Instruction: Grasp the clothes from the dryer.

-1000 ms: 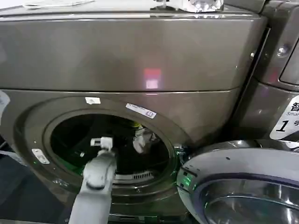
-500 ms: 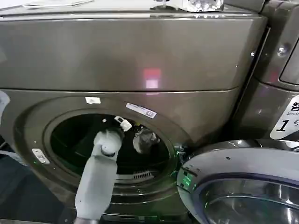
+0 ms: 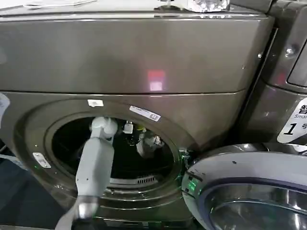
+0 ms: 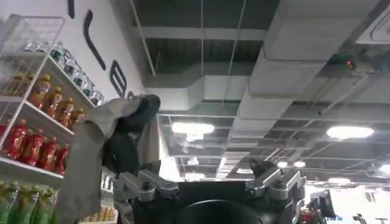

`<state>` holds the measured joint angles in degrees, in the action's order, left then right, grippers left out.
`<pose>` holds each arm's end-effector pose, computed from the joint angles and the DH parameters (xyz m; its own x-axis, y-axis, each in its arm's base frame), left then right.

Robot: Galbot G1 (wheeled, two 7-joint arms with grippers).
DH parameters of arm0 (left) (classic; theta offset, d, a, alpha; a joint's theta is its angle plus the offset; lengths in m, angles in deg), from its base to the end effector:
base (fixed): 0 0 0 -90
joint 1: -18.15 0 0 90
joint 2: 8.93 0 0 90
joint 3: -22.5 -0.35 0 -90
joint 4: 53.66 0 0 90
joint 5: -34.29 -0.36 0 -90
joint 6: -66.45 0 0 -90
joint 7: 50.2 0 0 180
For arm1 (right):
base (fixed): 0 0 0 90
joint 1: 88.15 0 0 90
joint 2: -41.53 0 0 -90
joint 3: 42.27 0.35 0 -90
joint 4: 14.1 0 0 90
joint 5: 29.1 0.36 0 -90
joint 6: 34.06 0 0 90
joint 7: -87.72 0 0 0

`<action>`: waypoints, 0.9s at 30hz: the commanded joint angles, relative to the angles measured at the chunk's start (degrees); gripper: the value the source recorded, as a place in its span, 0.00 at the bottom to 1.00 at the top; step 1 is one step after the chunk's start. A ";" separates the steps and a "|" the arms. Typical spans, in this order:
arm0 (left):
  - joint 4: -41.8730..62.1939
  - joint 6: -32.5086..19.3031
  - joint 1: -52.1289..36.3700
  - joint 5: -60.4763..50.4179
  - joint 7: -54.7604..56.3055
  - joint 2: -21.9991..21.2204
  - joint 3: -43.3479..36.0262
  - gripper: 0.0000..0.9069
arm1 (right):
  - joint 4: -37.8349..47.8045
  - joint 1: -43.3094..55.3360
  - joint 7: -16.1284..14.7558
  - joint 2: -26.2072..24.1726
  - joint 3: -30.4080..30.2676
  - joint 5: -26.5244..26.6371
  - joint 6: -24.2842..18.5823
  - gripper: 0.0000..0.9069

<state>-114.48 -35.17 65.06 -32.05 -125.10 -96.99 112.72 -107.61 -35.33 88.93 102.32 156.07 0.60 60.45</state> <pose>0.5883 0.0190 -0.1688 -0.4662 0.4063 0.7859 0.8436 -0.0635 0.5332 -0.1625 -0.4577 -0.0271 -0.0374 0.8424 -0.5375 0.9985 0.0101 -0.0537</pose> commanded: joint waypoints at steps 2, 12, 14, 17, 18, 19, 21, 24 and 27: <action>7.12 0.35 -1.12 3.45 -1.20 -0.19 0.44 1.00 | -0.30 0.28 0.01 0.06 -0.47 -0.01 0.00 1.00; 16.49 1.15 -2.85 -0.96 9.05 0.35 1.89 1.00 | -0.88 0.54 -0.13 0.73 -1.27 0.02 -0.33 1.00; 18.06 0.58 -3.13 -0.57 11.19 0.52 1.92 1.00 | -1.00 0.55 -0.13 0.93 -1.47 0.01 -0.41 1.00; 20.77 -0.15 -3.68 1.51 12.40 0.61 2.05 1.00 | -1.24 0.63 -0.13 1.08 -1.66 0.07 -0.40 1.00; 21.66 -0.49 -3.86 2.27 12.59 0.63 2.09 1.00 | -1.28 0.65 -0.13 1.10 -1.69 0.07 -0.40 1.00; 22.10 -0.78 -3.97 2.80 12.60 0.64 2.11 1.00 | -1.32 0.71 -0.12 1.15 -1.70 0.09 -0.40 1.00; 23.33 -1.73 -4.13 4.10 12.70 0.63 2.21 1.00 | -1.31 0.71 -0.08 1.26 -1.69 0.10 -0.46 1.00; 24.89 -3.51 -4.17 7.86 12.65 0.62 2.13 1.00 | -1.36 0.68 -0.12 1.54 -1.89 0.14 -0.64 1.00; 27.05 -3.96 -4.32 9.60 12.68 0.50 2.19 1.00 | -1.35 0.68 -0.13 1.66 -2.04 0.18 -0.76 1.00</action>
<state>-92.40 -37.54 60.65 -26.85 -113.77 -96.37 114.85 -108.94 -34.65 88.81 103.89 154.17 0.74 59.73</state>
